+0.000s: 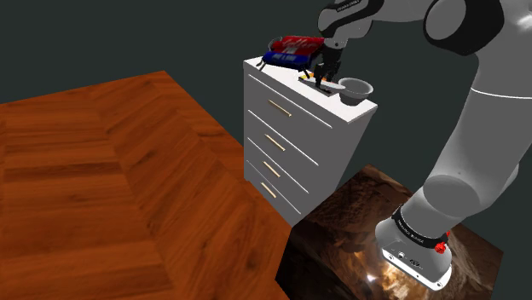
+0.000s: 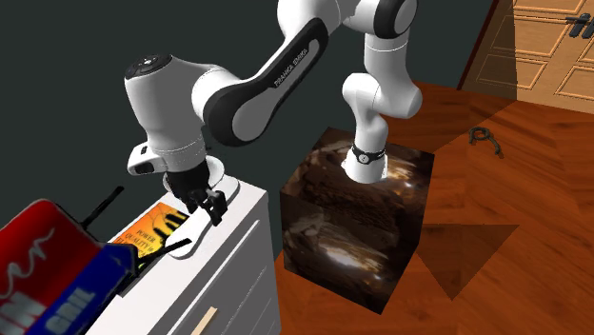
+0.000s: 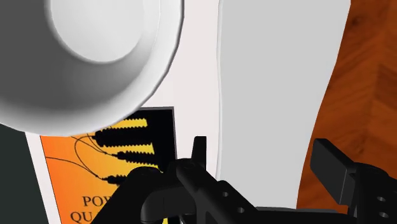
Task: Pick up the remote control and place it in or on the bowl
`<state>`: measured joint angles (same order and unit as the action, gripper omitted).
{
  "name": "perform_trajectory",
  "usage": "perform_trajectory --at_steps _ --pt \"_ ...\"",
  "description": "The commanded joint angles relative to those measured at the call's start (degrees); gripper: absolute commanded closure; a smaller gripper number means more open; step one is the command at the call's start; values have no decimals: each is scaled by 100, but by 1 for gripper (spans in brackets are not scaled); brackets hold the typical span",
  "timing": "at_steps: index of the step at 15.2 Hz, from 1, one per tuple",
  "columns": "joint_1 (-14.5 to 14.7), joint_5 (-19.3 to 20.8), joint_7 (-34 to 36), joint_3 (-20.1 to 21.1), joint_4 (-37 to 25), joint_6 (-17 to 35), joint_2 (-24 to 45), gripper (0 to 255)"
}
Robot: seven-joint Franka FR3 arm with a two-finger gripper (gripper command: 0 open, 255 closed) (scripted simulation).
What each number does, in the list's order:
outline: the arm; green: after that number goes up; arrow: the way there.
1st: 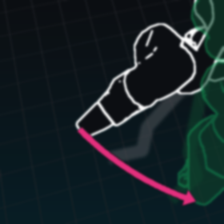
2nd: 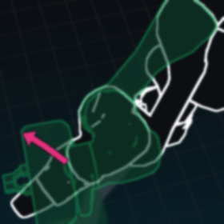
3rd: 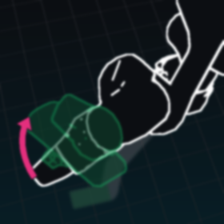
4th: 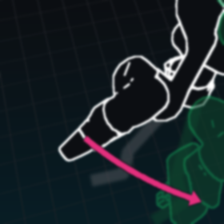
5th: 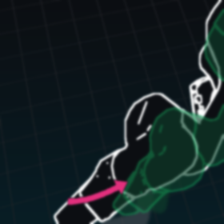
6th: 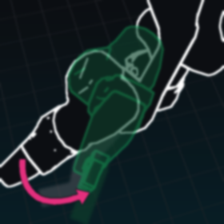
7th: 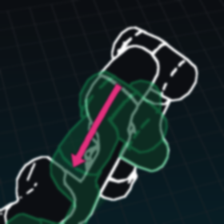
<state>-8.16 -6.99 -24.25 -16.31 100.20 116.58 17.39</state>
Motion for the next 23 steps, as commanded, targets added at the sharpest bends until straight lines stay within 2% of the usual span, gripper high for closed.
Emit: perform_trajectory --at_steps 1,15,23 --pt "3 22 20 -8 -97 -138 -52 255" --pt "0 113 100 -40 -851 -1087 -259 255" --pt "-549 148 -839 -417 -401 -1028 -619 255"
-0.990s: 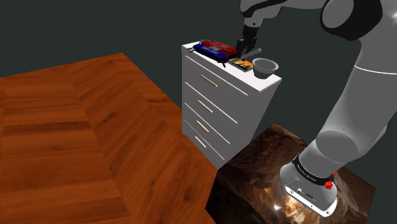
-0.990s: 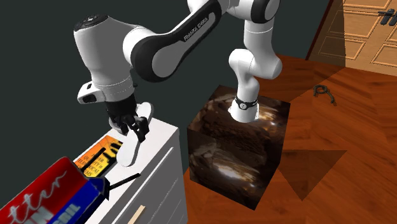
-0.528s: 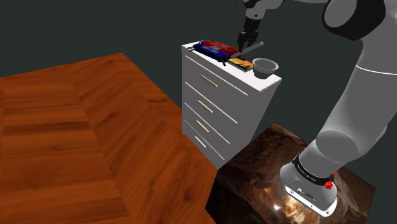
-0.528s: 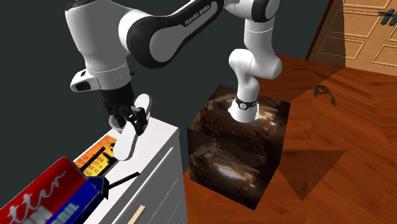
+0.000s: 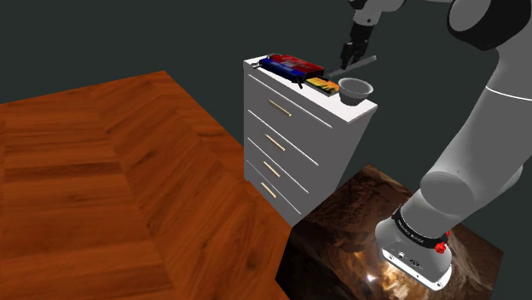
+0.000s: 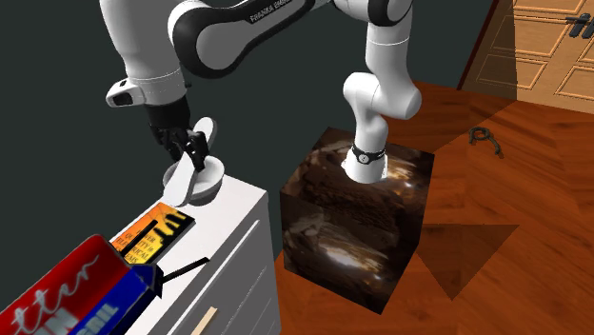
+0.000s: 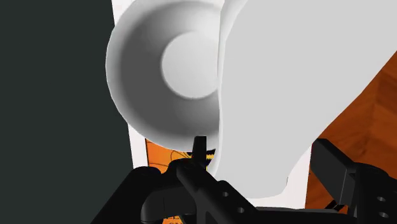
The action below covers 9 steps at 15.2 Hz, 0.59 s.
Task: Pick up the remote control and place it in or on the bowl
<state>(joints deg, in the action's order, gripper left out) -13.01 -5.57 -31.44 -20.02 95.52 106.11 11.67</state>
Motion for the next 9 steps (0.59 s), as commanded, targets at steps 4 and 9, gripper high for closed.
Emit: perform_trajectory --at_steps 4,9 --pt "-336 -11 -582 -225 182 73 -86 255" --pt "-334 -48 -614 -216 487 437 -22 255"
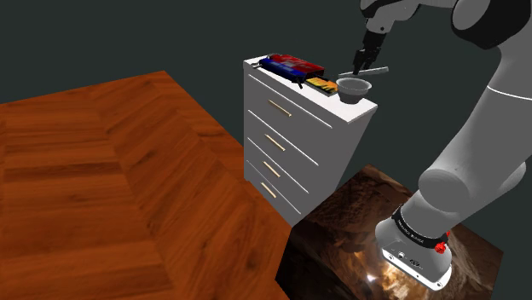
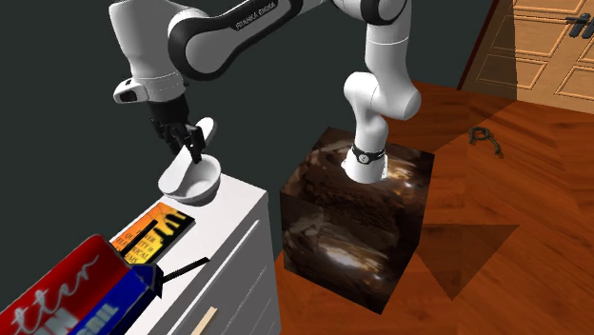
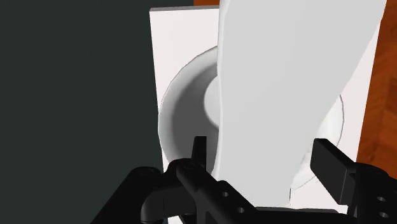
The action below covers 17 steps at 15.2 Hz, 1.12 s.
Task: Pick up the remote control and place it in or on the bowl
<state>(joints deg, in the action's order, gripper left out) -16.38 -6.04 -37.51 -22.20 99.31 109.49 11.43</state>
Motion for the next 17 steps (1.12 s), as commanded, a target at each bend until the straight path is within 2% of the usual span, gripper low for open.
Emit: perform_trajectory --at_steps 1,8,16,17 --pt "3 -10 -15 5 165 171 19 255" --pt "-5 -91 -78 25 520 663 170 255" --pt "-3 -96 -81 22 534 684 178 255" --pt "-2 -92 -81 21 548 688 167 0"
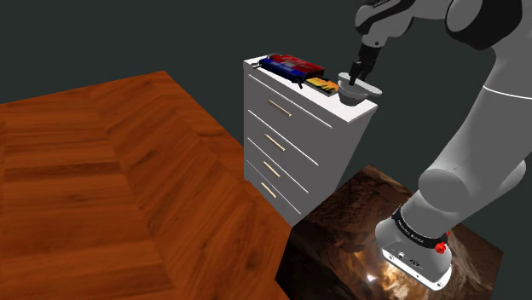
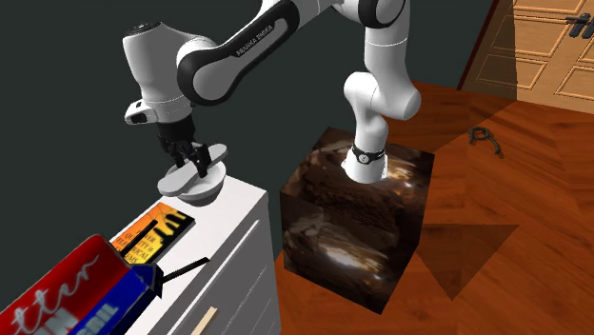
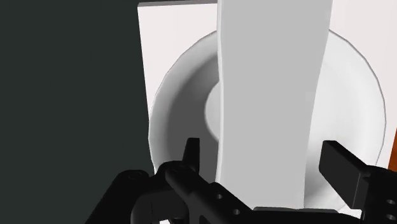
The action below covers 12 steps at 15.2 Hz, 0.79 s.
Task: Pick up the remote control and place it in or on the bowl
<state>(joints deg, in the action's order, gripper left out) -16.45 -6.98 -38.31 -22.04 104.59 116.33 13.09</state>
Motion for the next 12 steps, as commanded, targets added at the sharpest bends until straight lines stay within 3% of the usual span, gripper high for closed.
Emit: perform_trajectory --at_steps 1,5,9,12 --pt "4 -5 0 7 4 3 19 0" --pt "4 -3 -1 6 6 0 12 0" --pt "7 98 67 -27 -496 -672 -173 0" --pt "7 98 67 -27 -496 -672 -174 0"
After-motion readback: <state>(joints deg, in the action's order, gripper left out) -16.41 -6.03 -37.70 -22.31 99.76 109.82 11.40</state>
